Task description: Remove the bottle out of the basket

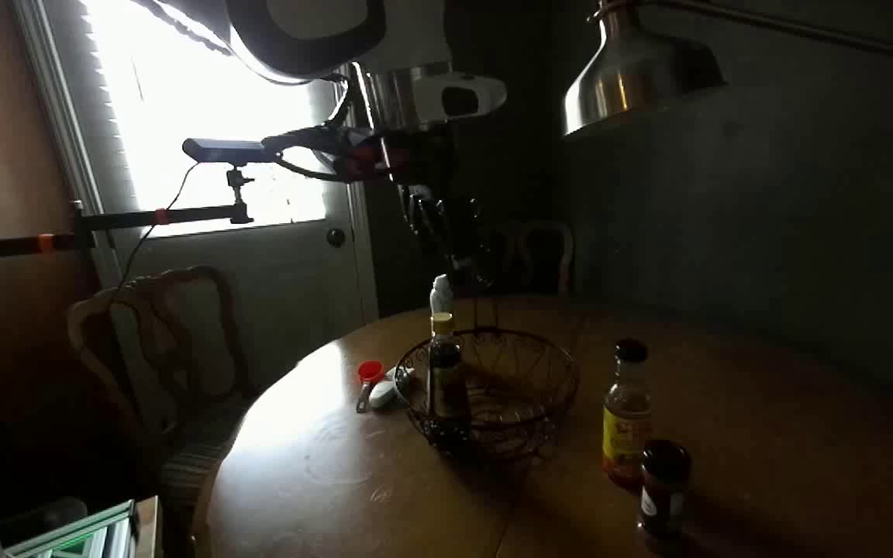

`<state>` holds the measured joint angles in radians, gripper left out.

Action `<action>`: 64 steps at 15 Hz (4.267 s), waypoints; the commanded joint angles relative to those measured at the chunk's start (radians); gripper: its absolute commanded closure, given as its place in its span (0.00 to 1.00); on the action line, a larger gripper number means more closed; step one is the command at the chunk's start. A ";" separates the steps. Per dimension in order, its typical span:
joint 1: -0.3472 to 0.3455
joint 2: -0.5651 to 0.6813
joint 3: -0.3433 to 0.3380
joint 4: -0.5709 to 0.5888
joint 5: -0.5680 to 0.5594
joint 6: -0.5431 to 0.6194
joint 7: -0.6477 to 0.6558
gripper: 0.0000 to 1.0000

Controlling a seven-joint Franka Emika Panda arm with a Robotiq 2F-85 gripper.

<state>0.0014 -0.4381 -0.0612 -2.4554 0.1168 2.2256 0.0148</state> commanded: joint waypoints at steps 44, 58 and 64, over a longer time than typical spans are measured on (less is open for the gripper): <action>0.095 0.363 0.140 0.134 -0.075 0.135 -0.302 0.24; 0.092 0.281 0.146 0.120 -0.073 -0.005 -0.222 0.87; 0.088 0.110 0.137 0.075 -0.078 -0.111 -0.128 0.87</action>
<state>0.0879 -0.2086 0.0845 -2.3292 0.0218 2.1521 -0.1494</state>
